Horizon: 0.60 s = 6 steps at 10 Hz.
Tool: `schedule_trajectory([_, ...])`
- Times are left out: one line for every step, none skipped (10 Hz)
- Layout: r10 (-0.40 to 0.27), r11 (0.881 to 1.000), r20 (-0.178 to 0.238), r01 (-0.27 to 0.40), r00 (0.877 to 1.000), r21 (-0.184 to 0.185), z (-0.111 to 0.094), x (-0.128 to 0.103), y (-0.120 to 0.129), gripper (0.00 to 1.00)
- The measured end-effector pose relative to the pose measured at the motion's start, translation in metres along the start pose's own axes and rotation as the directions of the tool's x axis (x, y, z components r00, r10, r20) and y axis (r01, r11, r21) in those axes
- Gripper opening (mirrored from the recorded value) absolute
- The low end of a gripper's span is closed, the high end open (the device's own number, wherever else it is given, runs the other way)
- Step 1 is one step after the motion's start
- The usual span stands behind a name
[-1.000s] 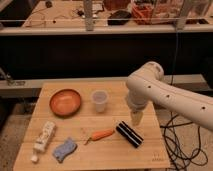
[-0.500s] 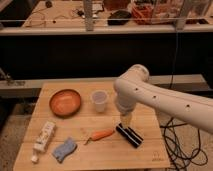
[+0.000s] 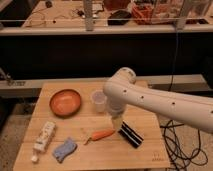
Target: Place the white sponge in the ceramic cup
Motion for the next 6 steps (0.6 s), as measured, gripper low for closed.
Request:
schedule_trajectory([-0.016, 1.000, 0.009, 0.016, 1.000, -0.008, 0.006, -0.006, -0.001, 0.80])
schedule_trajectory([-0.044, 0.999, 0.022, 0.044, 0.999, -0.017, 0.013, -0.017, -0.005, 0.80])
schedule_trajectory([-0.054, 0.998, 0.028, 0.055, 0.998, -0.022, 0.016, -0.022, -0.006, 0.80])
schedule_trajectory([-0.068, 0.997, 0.036, 0.069, 0.997, -0.027, 0.020, -0.025, -0.006, 0.80])
schedule_trajectory([-0.082, 0.996, 0.044, 0.083, 0.996, -0.036, 0.026, -0.027, -0.005, 0.80])
schedule_trajectory([-0.099, 0.994, 0.052, 0.101, 0.994, -0.043, 0.031, -0.034, -0.007, 0.80])
